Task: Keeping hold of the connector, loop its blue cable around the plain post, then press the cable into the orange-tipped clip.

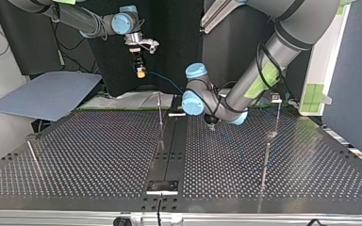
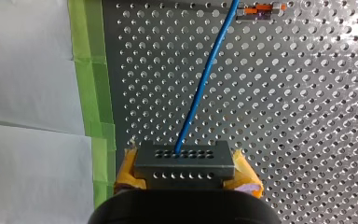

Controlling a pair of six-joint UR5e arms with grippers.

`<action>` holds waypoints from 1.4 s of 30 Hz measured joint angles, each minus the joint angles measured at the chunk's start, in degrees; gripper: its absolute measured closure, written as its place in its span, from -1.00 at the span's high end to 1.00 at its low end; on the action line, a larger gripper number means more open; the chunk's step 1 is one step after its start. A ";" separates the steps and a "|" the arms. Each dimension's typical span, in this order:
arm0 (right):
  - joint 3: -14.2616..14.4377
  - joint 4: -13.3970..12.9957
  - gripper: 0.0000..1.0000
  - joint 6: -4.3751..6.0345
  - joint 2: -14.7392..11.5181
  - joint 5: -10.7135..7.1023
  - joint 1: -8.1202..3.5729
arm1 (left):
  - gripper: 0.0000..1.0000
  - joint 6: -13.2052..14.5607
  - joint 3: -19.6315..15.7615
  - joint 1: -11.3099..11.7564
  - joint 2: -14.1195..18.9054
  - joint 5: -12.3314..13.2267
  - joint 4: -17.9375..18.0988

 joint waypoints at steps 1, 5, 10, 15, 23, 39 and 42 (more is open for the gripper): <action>0.00 0.00 -1.00 -0.01 0.00 0.00 0.01 | 1.00 0.00 0.00 -0.01 -0.17 0.17 0.27; 0.00 0.01 -1.00 -0.03 0.00 0.00 0.01 | 1.00 0.00 0.00 -0.06 -0.46 0.79 1.01; 0.01 0.06 -1.00 -0.03 0.01 0.02 -0.01 | 1.00 0.00 -0.02 -0.46 -0.56 1.22 1.24; 0.01 0.04 -1.00 -0.04 0.01 0.01 0.01 | 1.00 0.05 -0.02 -1.07 -1.97 1.24 0.83; 0.01 0.02 -1.00 -0.03 0.00 0.00 0.01 | 1.00 0.09 -0.10 -2.64 -4.19 1.16 0.68; 0.01 -0.03 -1.00 -0.04 0.00 -0.67 0.03 | 1.00 0.00 -3.60 -5.13 -4.77 1.37 2.87; 0.01 -0.06 -1.00 -0.01 0.01 -0.85 0.04 | 1.00 -0.11 -3.68 -5.51 -5.99 1.33 2.85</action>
